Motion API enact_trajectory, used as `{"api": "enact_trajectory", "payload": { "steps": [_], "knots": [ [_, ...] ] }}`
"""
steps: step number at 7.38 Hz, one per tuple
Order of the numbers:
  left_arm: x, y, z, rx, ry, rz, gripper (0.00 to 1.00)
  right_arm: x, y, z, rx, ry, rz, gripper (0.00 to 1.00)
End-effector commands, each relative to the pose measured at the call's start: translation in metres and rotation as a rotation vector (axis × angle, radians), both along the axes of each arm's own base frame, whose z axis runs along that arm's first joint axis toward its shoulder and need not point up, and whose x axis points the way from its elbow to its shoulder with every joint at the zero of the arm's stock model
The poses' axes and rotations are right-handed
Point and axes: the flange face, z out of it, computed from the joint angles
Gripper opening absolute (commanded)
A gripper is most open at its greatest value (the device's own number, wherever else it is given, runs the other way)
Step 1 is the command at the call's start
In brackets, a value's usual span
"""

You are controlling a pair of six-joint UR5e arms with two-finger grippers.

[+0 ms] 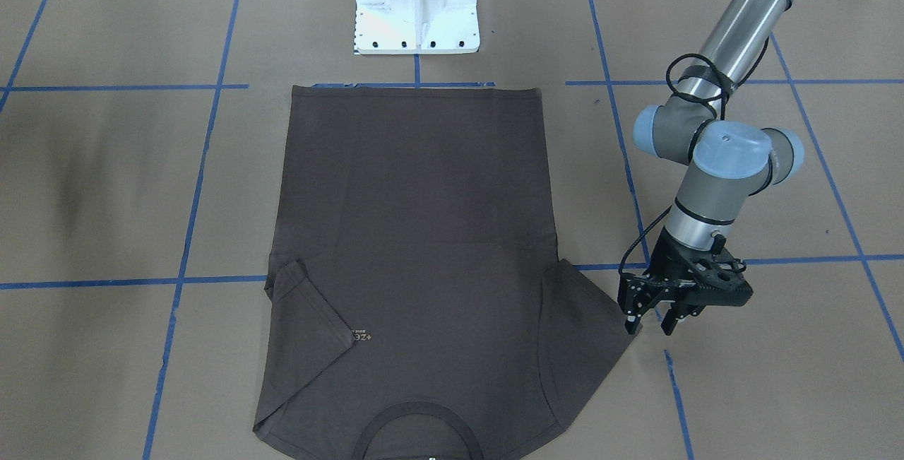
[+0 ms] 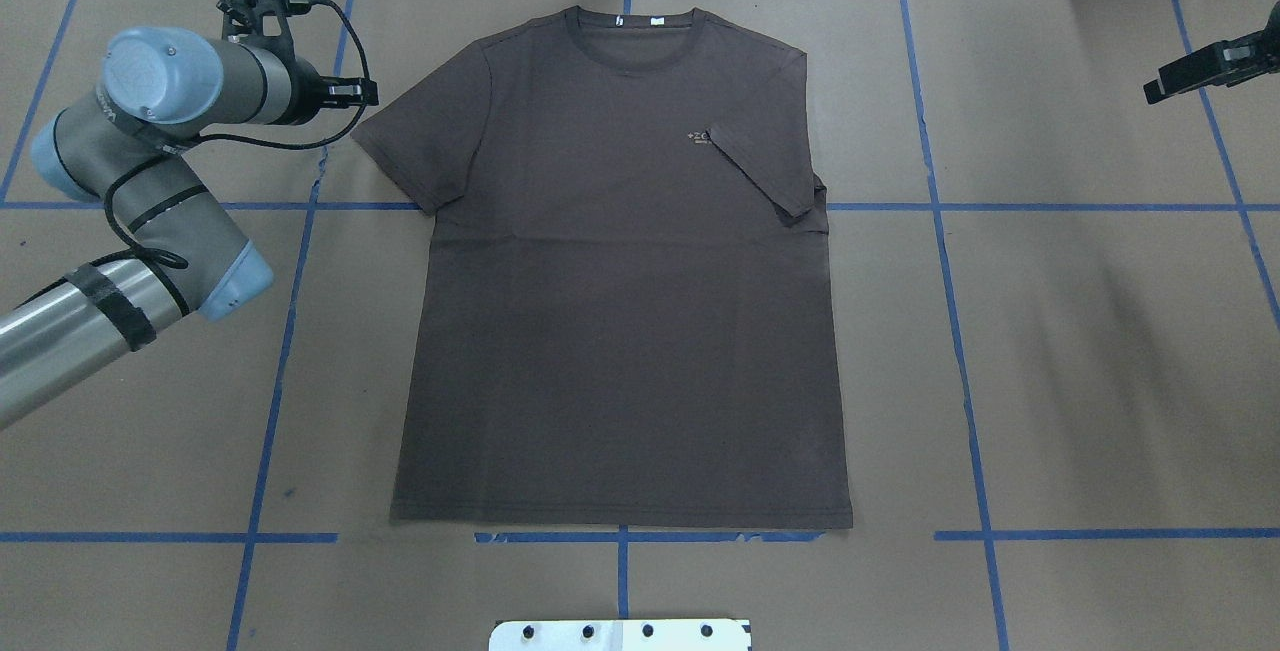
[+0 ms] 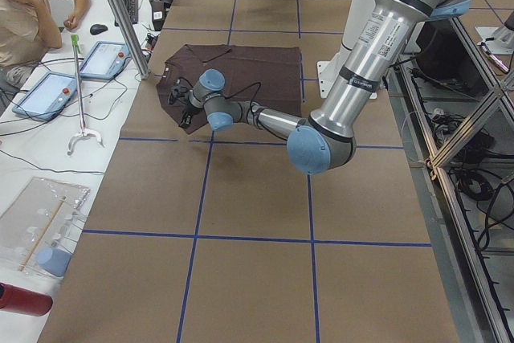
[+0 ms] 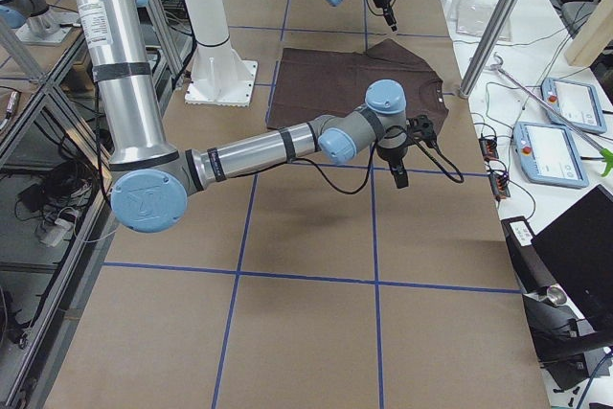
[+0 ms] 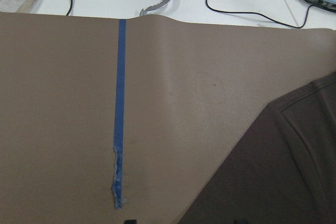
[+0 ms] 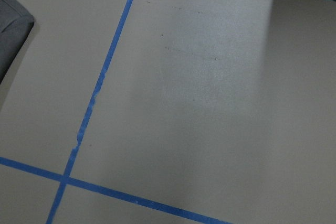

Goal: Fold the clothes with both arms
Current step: 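Raise the right gripper away while the left gripper moves toward the other sleeve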

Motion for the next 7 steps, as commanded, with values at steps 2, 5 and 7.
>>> {"api": "enact_trajectory", "payload": {
  "steps": [2,5,7],
  "knots": [
    [0.019,0.005,0.013,-0.011,-0.030,0.001,0.61,0.000,0.000,0.004,-0.007,0.003,0.001,1.00],
    [0.027,0.010,0.019,-0.012,-0.044,0.001,0.59,0.000,0.000,0.004,-0.007,0.003,0.001,1.00],
    [0.032,0.012,0.025,-0.019,-0.052,0.006,0.59,0.000,0.000,0.004,-0.007,0.003,0.001,1.00]
  ]
}}
